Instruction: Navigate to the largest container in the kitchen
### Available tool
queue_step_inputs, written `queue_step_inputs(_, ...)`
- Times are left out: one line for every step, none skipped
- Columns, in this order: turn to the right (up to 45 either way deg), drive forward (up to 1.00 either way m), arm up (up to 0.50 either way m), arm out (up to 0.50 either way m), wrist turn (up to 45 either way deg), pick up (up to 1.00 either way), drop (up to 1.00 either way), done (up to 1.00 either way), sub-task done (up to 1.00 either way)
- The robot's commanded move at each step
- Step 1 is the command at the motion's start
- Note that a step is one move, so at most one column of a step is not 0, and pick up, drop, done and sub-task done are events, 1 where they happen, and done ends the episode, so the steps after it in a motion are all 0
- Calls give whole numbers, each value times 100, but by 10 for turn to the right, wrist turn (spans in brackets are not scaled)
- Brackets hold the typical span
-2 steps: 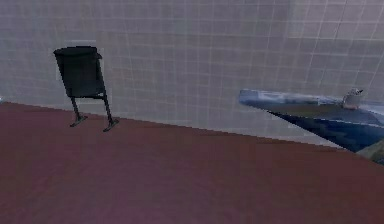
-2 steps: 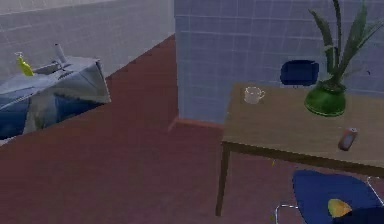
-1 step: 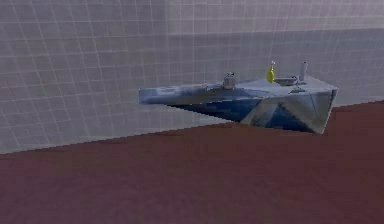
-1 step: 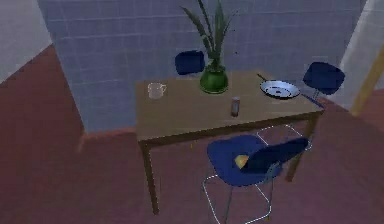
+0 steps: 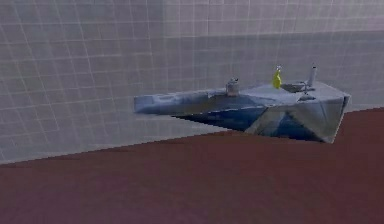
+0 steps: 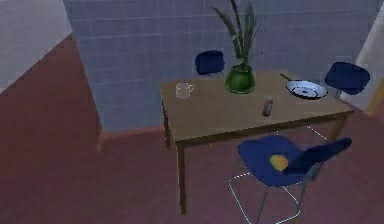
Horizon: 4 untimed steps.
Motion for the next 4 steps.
queue_step_inputs(30, 0, 0, 0, 0, 0, 0, 0, 0)
queue_step_inputs(0, 95, 0, 0, 0, 0, 0, 0, 0)
queue_step_inputs(390, 0, 0, 0, 0, 0, 0, 0, 0)
queue_step_inputs(30, 0, 0, 0, 0, 0, 0, 0, 0)
